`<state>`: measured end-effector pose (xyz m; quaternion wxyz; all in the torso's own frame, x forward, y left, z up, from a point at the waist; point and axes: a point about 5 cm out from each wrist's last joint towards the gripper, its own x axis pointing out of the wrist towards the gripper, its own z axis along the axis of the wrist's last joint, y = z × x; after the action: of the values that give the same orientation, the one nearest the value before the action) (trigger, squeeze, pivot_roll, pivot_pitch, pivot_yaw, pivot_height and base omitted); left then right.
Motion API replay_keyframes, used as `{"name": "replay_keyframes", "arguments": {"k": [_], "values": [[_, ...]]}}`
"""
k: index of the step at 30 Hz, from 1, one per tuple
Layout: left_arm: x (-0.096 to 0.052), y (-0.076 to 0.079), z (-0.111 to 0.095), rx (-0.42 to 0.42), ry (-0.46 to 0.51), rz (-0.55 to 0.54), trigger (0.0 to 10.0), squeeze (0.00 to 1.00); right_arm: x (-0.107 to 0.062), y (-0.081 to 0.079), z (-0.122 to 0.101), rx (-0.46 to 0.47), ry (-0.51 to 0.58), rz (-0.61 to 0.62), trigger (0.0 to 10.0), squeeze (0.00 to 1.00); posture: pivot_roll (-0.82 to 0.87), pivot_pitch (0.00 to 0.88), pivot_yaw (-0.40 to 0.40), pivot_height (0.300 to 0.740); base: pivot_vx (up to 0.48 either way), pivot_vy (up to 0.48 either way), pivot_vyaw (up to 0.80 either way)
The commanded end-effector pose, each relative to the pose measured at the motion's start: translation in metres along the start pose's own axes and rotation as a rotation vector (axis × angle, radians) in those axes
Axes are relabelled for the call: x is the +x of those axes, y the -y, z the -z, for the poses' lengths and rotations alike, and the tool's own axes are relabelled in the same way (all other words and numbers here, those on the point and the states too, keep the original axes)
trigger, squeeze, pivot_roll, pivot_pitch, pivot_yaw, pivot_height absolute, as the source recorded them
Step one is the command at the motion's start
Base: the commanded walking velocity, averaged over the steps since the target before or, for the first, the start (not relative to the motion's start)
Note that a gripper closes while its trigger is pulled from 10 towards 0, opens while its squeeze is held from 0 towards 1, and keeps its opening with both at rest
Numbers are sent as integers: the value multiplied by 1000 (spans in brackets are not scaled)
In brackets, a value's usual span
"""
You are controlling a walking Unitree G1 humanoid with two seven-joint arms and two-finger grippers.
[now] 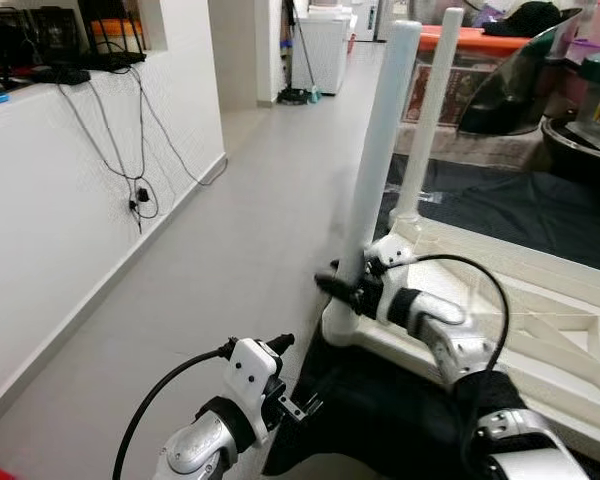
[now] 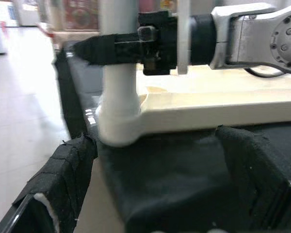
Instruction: Building children table
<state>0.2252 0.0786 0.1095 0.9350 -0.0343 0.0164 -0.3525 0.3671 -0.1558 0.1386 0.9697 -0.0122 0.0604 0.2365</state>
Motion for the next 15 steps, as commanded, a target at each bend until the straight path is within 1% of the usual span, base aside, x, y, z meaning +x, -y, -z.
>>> {"name": "replay_keyframes", "arguments": {"k": [1,2,3,4,5,6,7,8,12,13,14,15], "values": [[-2,-1,3,-9,-17,0,10000,0,-16,28,21,43,-84,335,0,0,71,0,-22,740,0,0,0],[-2,-1,3,-10,-18,2,10000,0,-27,36,24,71,-68,556,0,0,71,0,-23,740,0,0,0],[-2,-1,3,-11,-19,4,10000,0,-39,36,28,113,-58,722,0,0,71,0,-23,740,0,0,0],[-2,-1,3,-11,-19,4,10000,0,-39,36,28,113,-58,722,0,0,71,0,-23,740,0,0,0],[-2,-1,3,-12,-20,5,10000,0,-49,36,31,140,-55,823,0,0,71,0,-23,740,0,0,0],[-2,-1,3,-12,-20,5,10000,0,-49,36,31,140,-55,823,0,0,71,0,-23,740,0,0,0],[-2,0,3,-12,-21,6,10000,0,-56,33,33,167,-48,909,0,0,71,0,-22,740,0,0,0],[-2,0,3,-12,-20,7,10000,0,-60,25,34,212,-35,979,0,0,69,0,-28,740,0,0,0],[-2,1,3,-11,-19,7,10000,0,-59,20,33,232,-26,996,0,0,69,0,-31,740,0,0,0],[-1,1,2,-12,-16,4,10000,0,-56,18,31,228,-17,988,0,0,59,0,-50,740,0,0,0],[-1,1,2,-12,-16,4,10000,0,-56,18,31,228,-17,988,0,0,59,0,-50,740,0,0,0],[-1,1,2,-13,-13,-1,10000,0,-53,15,30,221,-8,984,4784,0,49,0,-41,740,0,0,0]]}}
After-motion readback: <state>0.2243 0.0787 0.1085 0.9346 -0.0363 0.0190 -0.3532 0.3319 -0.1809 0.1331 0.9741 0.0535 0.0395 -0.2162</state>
